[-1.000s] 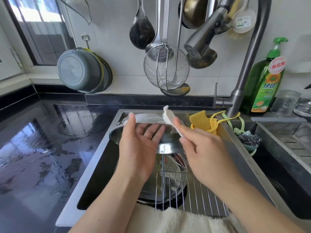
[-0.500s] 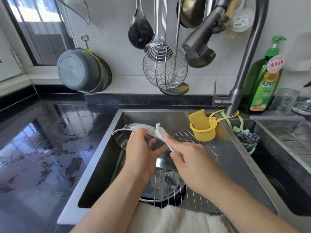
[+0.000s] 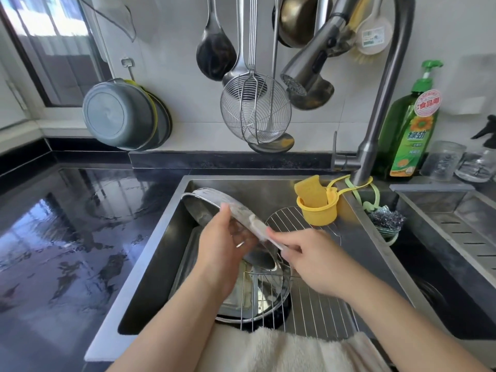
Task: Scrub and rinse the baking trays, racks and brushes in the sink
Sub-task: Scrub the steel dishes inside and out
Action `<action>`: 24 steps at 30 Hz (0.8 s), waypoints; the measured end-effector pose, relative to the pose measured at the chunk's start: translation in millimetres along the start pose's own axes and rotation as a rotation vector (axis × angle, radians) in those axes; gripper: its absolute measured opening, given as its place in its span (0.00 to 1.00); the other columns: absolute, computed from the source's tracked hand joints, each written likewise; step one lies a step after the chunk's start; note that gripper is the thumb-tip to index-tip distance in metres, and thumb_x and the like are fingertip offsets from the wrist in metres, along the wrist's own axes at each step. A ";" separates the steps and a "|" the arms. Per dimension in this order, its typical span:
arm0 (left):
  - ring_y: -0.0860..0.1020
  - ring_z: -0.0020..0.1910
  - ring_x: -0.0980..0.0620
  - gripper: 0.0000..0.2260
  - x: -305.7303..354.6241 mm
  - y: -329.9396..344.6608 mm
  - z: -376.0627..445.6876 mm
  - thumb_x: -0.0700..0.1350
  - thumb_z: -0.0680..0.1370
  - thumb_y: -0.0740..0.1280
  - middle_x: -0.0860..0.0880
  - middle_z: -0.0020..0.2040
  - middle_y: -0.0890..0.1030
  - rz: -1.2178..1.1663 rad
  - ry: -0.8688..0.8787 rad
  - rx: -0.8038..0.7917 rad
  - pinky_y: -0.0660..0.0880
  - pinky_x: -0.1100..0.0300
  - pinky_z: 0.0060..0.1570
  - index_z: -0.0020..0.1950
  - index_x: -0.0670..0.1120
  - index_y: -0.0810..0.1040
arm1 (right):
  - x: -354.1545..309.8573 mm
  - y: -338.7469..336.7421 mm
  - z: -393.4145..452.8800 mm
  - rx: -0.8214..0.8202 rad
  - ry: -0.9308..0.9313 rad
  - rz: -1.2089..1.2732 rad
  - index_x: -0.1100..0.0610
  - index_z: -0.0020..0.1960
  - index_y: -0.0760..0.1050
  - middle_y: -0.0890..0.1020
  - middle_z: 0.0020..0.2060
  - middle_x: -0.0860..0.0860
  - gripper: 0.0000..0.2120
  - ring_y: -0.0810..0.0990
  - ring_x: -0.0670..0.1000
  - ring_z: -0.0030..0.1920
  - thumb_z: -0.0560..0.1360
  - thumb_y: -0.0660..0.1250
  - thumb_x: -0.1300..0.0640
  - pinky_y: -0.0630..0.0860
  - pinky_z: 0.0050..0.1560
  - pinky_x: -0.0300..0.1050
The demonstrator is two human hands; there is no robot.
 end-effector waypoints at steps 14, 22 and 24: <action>0.83 0.49 0.45 0.31 5.7 -5.9 4.1 0.65 0.84 0.56 0.41 0.52 0.83 -0.051 0.013 -0.015 0.80 0.46 0.54 0.64 0.39 0.81 | 0.8 9.7 3.0 0.073 -0.104 -0.149 0.32 0.73 0.67 0.71 0.35 0.40 0.25 0.68 0.42 0.32 0.83 0.63 0.57 0.66 0.32 0.39; 0.85 0.55 0.42 0.32 -1.6 1.4 -3.0 0.66 0.85 0.50 0.42 0.51 0.88 0.177 0.040 -0.051 0.81 0.38 0.59 0.59 0.45 0.84 | -44.4 -5.5 11.9 0.155 -0.188 -0.243 0.34 0.77 0.60 0.74 0.40 0.46 0.27 0.76 0.52 0.43 0.83 0.60 0.55 0.78 0.43 0.54; 0.86 0.51 0.41 0.36 -0.7 -0.3 -1.0 0.68 0.84 0.47 0.41 0.49 0.87 0.192 0.043 -0.026 0.83 0.38 0.55 0.57 0.43 0.84 | -54.7 -16.1 27.3 0.095 -0.218 -0.332 0.32 0.77 0.57 0.75 0.42 0.49 0.28 0.77 0.55 0.45 0.83 0.58 0.55 0.78 0.45 0.56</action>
Point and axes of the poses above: each hand's wrist, its own z-axis towards the middle knuckle, its own y-axis out of the palm, x = y × z, the point moved 1 cm from there along z, towards the middle knuckle
